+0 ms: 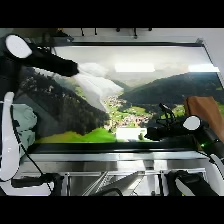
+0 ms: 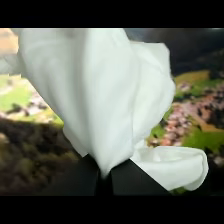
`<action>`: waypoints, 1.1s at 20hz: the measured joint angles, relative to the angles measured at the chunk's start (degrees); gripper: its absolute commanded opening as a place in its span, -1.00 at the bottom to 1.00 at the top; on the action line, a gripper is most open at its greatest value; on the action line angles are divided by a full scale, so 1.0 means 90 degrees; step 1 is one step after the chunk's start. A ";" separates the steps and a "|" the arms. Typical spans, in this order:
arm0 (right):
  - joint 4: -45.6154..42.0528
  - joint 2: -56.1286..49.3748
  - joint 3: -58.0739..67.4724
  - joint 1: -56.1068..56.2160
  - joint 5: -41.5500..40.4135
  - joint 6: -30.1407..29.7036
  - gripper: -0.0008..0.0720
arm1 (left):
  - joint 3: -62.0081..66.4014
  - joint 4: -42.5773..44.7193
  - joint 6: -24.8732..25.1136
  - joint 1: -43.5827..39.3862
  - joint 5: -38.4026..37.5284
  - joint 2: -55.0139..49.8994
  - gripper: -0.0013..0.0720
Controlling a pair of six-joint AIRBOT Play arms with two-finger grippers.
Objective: Fold the shirts.
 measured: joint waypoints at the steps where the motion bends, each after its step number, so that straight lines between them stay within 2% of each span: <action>1: 0.0000 0.0000 0.0000 0.0000 0.0000 0.0000 -0.90 | -0.0294 -0.0068 -0.0041 -0.0308 0.0121 0.0027 -0.94; 2: 0.0000 0.0000 0.0000 0.0000 0.0000 -0.0002 -0.88 | -0.0559 -0.0112 -0.0063 -0.0585 0.0270 0.0022 -0.92; 3: 0.0000 0.0000 0.0000 0.0000 0.0000 0.0000 -0.87 | -0.0806 -0.0138 -0.0097 -0.0857 0.0423 -0.0022 -0.61; 4: 0.0000 0.0000 0.0005 0.0000 0.0002 0.0000 -0.66 | -0.1001 -0.0160 -0.0119 -0.1090 0.0551 -0.0092 0.51; 5: -0.0002 0.0000 0.0034 -0.0002 0.0002 0.0000 -0.17 | -0.1141 -0.0187 -0.0153 -0.1299 0.0653 -0.0175 0.94; 9: -0.0017 -0.0015 0.0500 -0.0083 0.0000 0.0000 -0.13 | -0.1001 -0.0226 -0.0328 -0.1469 0.0423 -0.0323 0.94; 10: -0.0022 -0.0044 0.0680 -0.0185 0.0000 0.0000 0.04 | -0.0901 -0.0226 -0.0357 -0.1362 0.0214 -0.0299 0.94; 11: -0.0027 -0.0095 0.0865 -0.0335 -0.0012 0.0000 0.31 | -0.0848 -0.0221 -0.0386 -0.1212 -0.0041 -0.0243 0.94; 13: -0.0034 -0.0277 0.1139 -0.0719 -0.0024 -0.0034 0.25 | -0.1042 -0.0214 -0.0452 -0.0835 -0.0469 -0.0010 0.94; 16: -0.0022 -0.0743 0.1311 -0.1103 -0.0041 -0.0301 0.25 | -0.2239 -0.0204 -0.0495 -0.0277 -0.0636 0.0600 0.94; 19: 0.0146 -0.1387 0.1372 -0.1195 -0.0223 -0.0687 0.25 | -0.4061 -0.0447 -0.0493 -0.0005 0.0136 0.1243 0.94; 22: 0.0588 -0.2144 0.1399 -0.1129 -0.0607 -0.1166 0.19 | -0.5756 -0.1564 0.0044 0.0087 0.1494 0.1559 0.94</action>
